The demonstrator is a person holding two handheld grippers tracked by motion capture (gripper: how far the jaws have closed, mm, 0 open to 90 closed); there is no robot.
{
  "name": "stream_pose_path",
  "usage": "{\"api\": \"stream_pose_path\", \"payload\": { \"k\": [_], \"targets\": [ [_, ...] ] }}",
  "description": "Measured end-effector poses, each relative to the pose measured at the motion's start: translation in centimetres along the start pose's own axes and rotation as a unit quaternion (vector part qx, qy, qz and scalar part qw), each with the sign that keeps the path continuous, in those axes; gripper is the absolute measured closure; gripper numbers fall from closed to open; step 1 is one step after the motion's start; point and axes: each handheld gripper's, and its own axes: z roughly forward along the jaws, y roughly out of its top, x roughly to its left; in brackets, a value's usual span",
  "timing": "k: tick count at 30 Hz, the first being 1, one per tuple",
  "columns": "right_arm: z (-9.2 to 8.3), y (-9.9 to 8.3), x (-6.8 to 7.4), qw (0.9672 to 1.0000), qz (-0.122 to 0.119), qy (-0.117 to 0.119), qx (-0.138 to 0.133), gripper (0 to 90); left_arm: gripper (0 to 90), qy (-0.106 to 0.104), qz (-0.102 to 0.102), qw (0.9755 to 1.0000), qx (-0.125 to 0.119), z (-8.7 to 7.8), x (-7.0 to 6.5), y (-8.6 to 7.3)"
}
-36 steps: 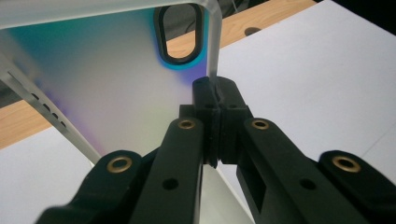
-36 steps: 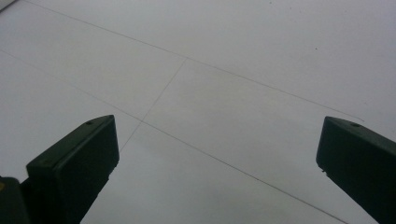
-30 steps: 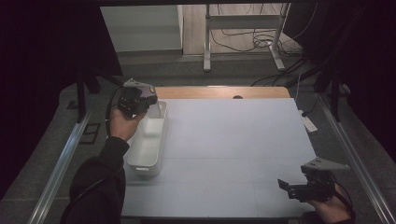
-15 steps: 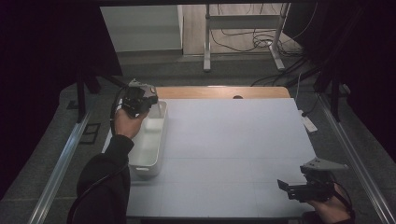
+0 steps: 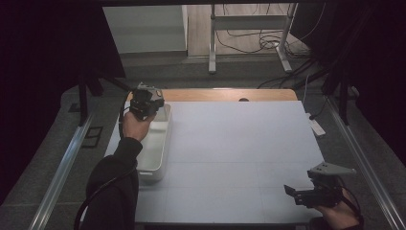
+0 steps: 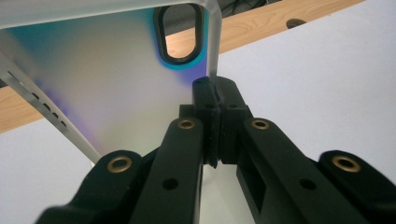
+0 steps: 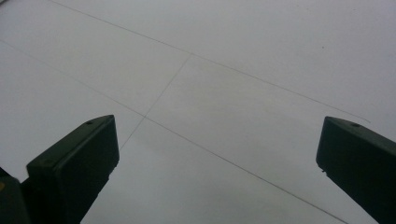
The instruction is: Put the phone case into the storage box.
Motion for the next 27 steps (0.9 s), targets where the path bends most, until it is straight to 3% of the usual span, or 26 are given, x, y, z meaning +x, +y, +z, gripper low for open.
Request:
{"api": "stream_pose_path", "payload": {
  "k": [16,27],
  "targets": [
    [0.1,0.0,0.1,1.0,-0.006,0.002,0.003,0.0,88.3,0.01,-0.015,0.9995,0.025,2.8,0.2,-0.9],
    [0.1,0.0,0.1,1.0,-0.008,0.002,0.004,0.0,88.3,0.019,-0.021,0.9989,0.038,3.8,0.3,-1.0]
  ]
}}
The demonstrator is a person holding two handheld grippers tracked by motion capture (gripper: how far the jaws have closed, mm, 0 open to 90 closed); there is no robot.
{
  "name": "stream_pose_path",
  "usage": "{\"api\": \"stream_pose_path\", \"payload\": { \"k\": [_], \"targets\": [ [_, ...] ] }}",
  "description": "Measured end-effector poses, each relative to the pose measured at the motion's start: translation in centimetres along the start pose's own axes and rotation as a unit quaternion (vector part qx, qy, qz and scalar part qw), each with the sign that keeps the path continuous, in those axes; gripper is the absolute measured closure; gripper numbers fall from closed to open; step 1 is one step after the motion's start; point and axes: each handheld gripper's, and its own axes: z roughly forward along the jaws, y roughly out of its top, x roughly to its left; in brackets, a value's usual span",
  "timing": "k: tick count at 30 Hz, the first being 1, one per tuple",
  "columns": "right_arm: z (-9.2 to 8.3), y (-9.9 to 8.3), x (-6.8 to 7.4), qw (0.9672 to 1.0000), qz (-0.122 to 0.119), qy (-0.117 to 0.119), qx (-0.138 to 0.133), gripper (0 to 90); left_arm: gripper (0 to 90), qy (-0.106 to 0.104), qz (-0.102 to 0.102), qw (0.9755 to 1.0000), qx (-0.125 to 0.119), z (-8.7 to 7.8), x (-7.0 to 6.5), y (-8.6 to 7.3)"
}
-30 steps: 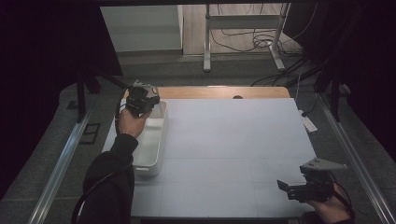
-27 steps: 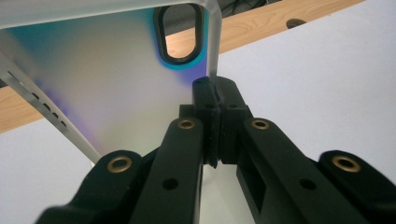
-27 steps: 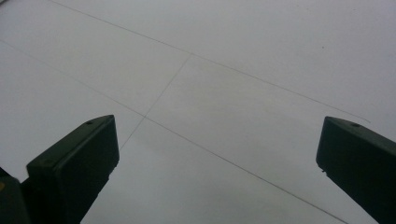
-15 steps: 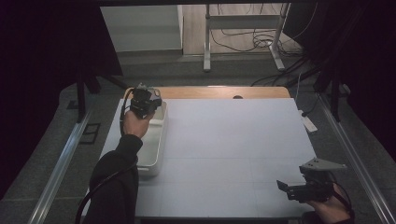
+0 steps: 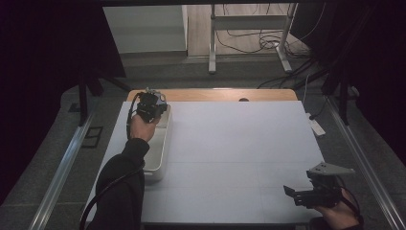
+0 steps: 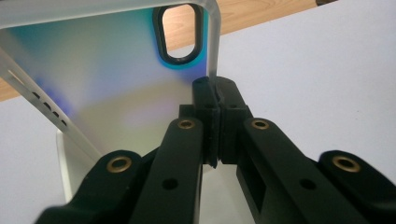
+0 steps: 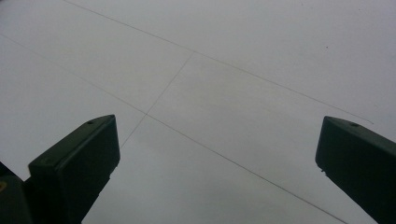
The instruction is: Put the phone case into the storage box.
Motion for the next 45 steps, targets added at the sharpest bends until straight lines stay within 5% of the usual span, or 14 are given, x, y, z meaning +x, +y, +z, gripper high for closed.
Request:
{"api": "stream_pose_path", "payload": {
  "k": [20,45],
  "targets": [
    [0.0,0.0,0.0,1.0,-0.003,0.002,0.003,0.2,86.9,0.002,-0.003,0.9999,0.014,1.5,0.0,0.1],
    [0.0,0.0,0.0,1.0,-0.003,0.003,0.001,0.2,77.0,-0.02,-0.009,0.9997,-0.006,0.3,0.3,0.2]
  ]
}}
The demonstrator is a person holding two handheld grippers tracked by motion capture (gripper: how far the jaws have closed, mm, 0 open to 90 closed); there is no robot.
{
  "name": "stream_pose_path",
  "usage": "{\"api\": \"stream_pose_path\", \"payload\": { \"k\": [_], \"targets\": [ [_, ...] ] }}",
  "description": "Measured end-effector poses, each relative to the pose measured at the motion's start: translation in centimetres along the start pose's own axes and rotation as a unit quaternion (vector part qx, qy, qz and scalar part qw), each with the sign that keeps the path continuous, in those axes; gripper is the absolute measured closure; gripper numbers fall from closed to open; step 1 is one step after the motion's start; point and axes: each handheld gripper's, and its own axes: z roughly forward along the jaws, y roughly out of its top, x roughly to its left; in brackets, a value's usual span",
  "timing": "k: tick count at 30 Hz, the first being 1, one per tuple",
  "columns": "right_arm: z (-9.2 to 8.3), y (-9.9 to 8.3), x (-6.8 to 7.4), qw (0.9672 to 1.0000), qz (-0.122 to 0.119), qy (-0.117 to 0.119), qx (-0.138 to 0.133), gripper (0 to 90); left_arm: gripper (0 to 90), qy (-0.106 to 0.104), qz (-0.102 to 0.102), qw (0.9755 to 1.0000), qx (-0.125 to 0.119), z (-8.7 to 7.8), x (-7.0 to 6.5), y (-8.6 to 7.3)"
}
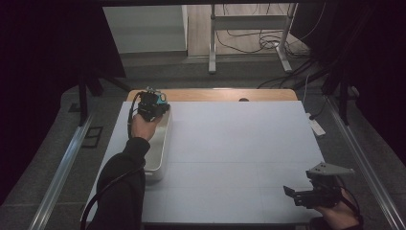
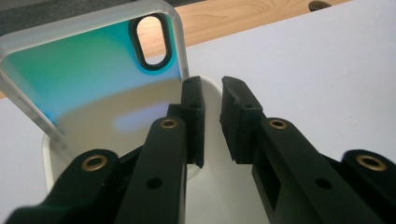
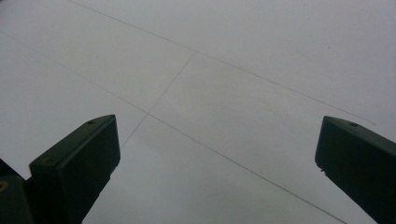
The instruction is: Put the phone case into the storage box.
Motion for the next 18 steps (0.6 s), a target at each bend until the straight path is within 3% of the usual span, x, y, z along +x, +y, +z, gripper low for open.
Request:
{"api": "stream_pose_path", "payload": {
  "k": [18],
  "targets": [
    [0.0,0.0,0.1,1.0,-0.001,-0.002,-0.001,0.1,56.7,-0.025,0.003,0.9997,-0.006,-1.5,-0.2,-0.3]
  ]
}}
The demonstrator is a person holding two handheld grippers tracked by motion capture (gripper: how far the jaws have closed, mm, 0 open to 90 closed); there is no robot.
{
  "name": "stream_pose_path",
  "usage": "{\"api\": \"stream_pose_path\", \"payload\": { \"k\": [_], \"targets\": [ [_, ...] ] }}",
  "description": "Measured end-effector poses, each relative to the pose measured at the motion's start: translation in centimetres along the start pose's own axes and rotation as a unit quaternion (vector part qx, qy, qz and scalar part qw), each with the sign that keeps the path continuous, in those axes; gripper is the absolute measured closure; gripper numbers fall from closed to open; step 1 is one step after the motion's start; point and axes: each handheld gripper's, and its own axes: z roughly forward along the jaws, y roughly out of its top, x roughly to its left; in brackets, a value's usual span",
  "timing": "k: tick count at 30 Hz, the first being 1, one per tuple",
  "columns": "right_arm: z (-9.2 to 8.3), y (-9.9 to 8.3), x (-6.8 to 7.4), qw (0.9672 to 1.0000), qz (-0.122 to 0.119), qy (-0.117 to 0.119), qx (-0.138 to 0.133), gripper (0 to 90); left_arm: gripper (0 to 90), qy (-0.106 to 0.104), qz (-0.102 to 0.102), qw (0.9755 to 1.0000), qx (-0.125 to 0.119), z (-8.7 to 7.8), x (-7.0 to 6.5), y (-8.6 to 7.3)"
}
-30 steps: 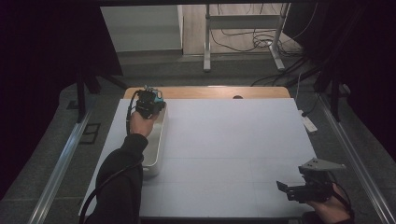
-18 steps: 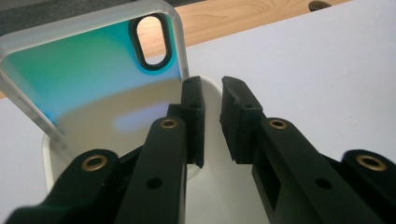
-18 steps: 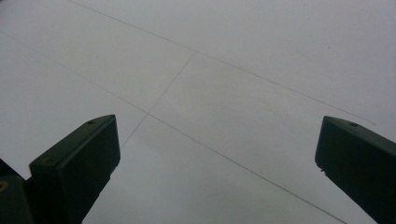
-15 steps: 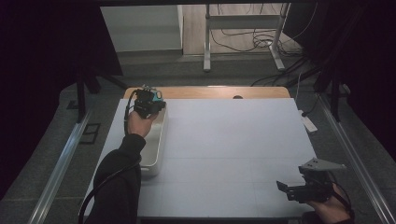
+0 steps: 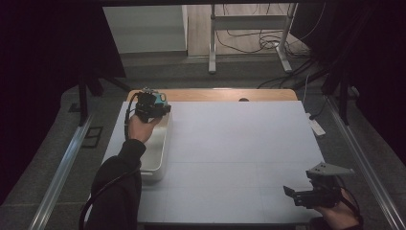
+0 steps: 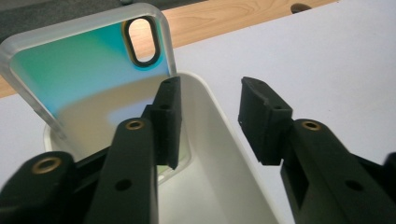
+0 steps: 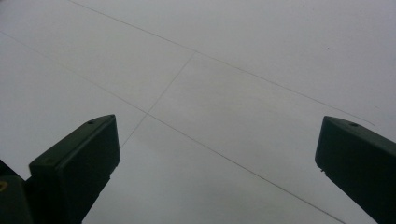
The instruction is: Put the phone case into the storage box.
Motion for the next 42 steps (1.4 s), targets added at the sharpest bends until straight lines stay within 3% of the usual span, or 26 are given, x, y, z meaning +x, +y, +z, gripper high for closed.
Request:
{"api": "stream_pose_path", "payload": {
  "k": [10,17,21,27,42],
  "targets": [
    [0.0,0.0,0.0,1.0,0.0,0.001,0.002,0.0,41.9,0.0,0.01,1.0,-0.001,-0.6,-0.2,-0.4],
    [0.0,0.0,0.0,1.0,-0.001,0.0,0.002,0.0,28.5,-0.015,0.014,0.9998,-0.009,-1.0,-0.2,-0.8],
    [0.0,0.0,0.0,1.0,-0.001,0.001,0.002,0.0,17.6,-0.012,0.022,0.9997,0.001,-1.1,-0.4,-0.9],
    [-0.1,0.0,-0.1,1.0,0.002,0.005,-0.003,0.0,7.3,-0.031,0.033,0.9989,0.009,-1.4,-0.6,-1.3],
    [-0.1,0.0,0.1,1.0,-0.001,0.004,-0.001,0.0,0.0,-0.04,0.054,0.9977,0.008,-2.4,-1.5,-1.7]
  ]
}}
